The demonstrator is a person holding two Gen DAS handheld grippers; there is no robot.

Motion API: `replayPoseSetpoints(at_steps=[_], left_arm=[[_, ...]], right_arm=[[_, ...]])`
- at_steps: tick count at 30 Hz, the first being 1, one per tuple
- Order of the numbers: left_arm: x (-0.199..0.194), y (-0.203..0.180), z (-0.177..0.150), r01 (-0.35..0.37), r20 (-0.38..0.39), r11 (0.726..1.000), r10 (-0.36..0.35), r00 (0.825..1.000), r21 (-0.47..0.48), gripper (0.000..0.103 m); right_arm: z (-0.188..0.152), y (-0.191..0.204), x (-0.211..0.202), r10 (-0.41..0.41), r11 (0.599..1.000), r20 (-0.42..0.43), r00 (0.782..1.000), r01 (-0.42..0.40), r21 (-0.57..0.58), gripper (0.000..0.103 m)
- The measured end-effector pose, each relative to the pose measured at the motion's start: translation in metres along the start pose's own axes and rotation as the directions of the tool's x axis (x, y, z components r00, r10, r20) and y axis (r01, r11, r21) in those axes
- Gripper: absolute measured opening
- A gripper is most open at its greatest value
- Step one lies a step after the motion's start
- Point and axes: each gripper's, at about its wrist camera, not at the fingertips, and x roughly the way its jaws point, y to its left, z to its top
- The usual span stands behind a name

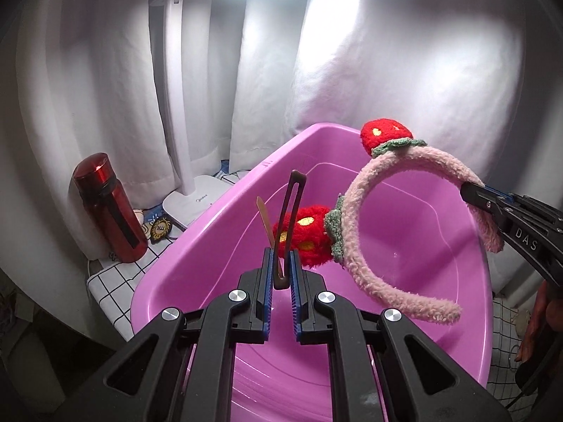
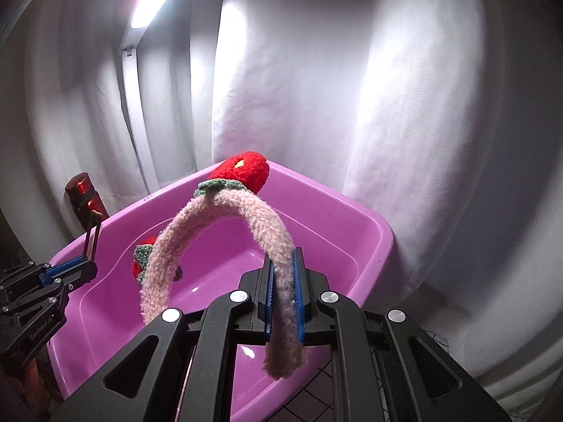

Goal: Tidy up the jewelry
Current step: 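Lower the headband into the pink tub and open the right gripper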

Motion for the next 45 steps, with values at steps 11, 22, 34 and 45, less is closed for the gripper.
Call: replayPoseSetpoints(at_steps=[11,22,34,45], left_arm=[[0.015,0.007,0.001,-0.004,-0.038,1.000,0.004,0.999,-0.009,0.010],[0.009,0.010,0.000,-0.044,-0.012,0.999,0.044,0.999,-0.022,0.064],[-0.001,0.009,0.002,-0.029,-0.010,0.999,0.028,1.000,-0.045,0.070],[-0.017,0.006,-0.004,-0.014,-0.003,0.998,0.014,1.000,-0.058,0.072]], right_arm=[[0.001,0.011,0.023,-0.038,0.999,-0.035,0.999,0.037,-0.011,0.010],[0.000,0.020,0.021,-0.095,0.994,-0.036,0.995,0.093,-0.062,0.046],[0.005,0.012,-0.005,-0.097,0.995,0.017,0.995,0.097,-0.012,0.059],[-0.009,0.011,-0.031,-0.096,0.995,0.030,0.995,0.096,-0.003,0.060]])
